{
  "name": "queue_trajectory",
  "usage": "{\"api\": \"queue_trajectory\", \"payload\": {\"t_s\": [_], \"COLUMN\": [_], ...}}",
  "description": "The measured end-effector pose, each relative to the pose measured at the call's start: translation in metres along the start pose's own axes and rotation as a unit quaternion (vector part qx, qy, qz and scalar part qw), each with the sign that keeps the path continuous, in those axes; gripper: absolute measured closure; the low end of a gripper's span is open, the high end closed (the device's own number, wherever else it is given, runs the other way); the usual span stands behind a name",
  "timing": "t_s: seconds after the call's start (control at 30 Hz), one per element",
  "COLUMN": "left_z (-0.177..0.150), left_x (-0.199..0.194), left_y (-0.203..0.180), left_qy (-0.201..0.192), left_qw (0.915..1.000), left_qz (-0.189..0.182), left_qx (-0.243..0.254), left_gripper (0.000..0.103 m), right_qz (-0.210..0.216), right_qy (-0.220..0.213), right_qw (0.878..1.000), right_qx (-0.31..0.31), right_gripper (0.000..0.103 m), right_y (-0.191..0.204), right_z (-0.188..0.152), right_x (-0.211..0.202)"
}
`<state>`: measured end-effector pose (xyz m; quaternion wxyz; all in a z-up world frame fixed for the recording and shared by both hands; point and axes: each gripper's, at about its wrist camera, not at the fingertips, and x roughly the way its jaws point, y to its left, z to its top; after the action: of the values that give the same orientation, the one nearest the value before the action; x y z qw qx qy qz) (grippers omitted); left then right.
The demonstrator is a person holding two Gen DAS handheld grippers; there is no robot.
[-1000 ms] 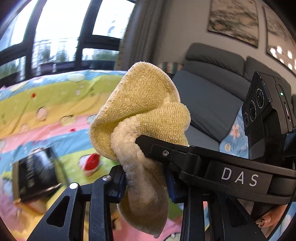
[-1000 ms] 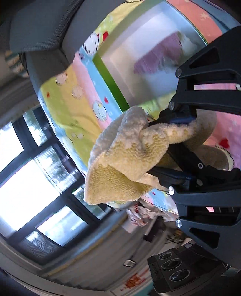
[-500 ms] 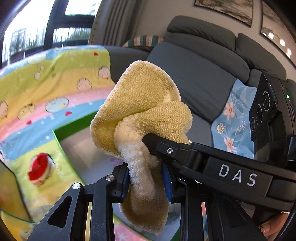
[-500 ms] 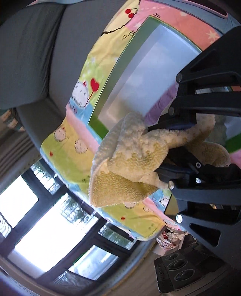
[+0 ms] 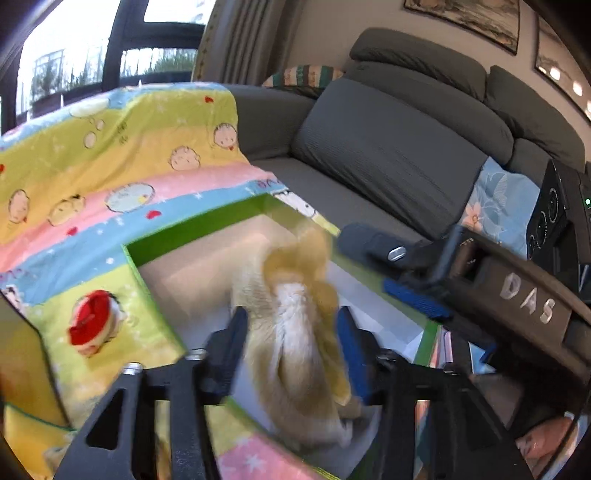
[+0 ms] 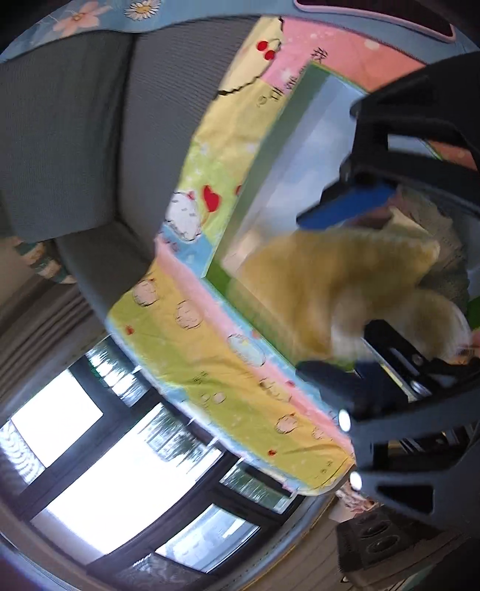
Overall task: Organize soft objects
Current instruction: 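Lower the cream towel into the green box and open the right tool, then grasp the grey-green cloth beside the yellow sponge with the right tool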
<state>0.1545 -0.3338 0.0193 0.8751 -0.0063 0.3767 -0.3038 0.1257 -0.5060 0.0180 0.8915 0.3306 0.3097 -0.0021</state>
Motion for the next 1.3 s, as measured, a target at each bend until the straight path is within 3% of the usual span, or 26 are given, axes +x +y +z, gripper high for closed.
{"api": "queue_trajectory", "payload": {"t_s": [0.07, 0.23, 0.4, 0.53, 0.73, 0.83, 1.0, 1.1, 1.2, 1.27, 1.3], "left_z": [-0.001, -0.01, -0.036, -0.071, -0.128, -0.16, -0.194, -0.201, -0.203, -0.205, -0.207], "left_x": [-0.017, -0.063, -0.113, -0.162, -0.205, -0.217, -0.228, -0.232, -0.237, -0.239, -0.24], "left_y": [0.005, 0.03, 0.06, 0.092, 0.118, 0.133, 0.153, 0.16, 0.161, 0.163, 0.166], "left_qy": [-0.016, -0.032, -0.038, -0.051, -0.04, -0.027, -0.019, -0.019, -0.025, -0.028, -0.029], "left_qw": [0.9998, 0.9976, 0.9903, 0.9748, 0.9491, 0.9343, 0.9217, 0.9161, 0.9173, 0.9161, 0.9157], "left_qz": [0.012, 0.043, 0.096, 0.147, 0.231, 0.252, 0.259, 0.265, 0.261, 0.259, 0.259], "left_qx": [-0.007, -0.044, -0.093, -0.16, -0.21, -0.251, -0.288, -0.3, -0.3, -0.305, -0.306], "left_gripper": [0.025, 0.024, 0.019, 0.018, 0.018, 0.018, 0.018, 0.018, 0.018, 0.018, 0.018], "right_qz": [0.016, 0.032, 0.033, 0.04, 0.076, 0.054, 0.025, -0.003, -0.009, -0.014, -0.02], "right_qy": [-0.011, -0.023, 0.003, 0.031, 0.107, 0.151, 0.195, 0.196, 0.207, 0.208, 0.209], "right_qw": [1.0, 0.999, 0.999, 0.996, 0.981, 0.97, 0.956, 0.949, 0.946, 0.945, 0.943], "right_qx": [-0.004, -0.017, -0.044, -0.075, -0.144, -0.181, -0.216, -0.246, -0.248, -0.252, -0.258], "right_gripper": [0.021, 0.012, 0.007, 0.006, 0.006, 0.007, 0.009, 0.014, 0.026, 0.041, 0.058], "right_y": [0.003, 0.015, 0.034, 0.057, 0.108, 0.129, 0.145, 0.151, 0.149, 0.146, 0.145], "right_z": [0.001, -0.001, -0.01, -0.024, -0.061, -0.085, -0.113, -0.127, -0.137, -0.14, -0.142], "right_x": [-0.011, -0.027, -0.026, -0.02, 0.006, 0.032, 0.069, 0.083, 0.093, 0.097, 0.098]}}
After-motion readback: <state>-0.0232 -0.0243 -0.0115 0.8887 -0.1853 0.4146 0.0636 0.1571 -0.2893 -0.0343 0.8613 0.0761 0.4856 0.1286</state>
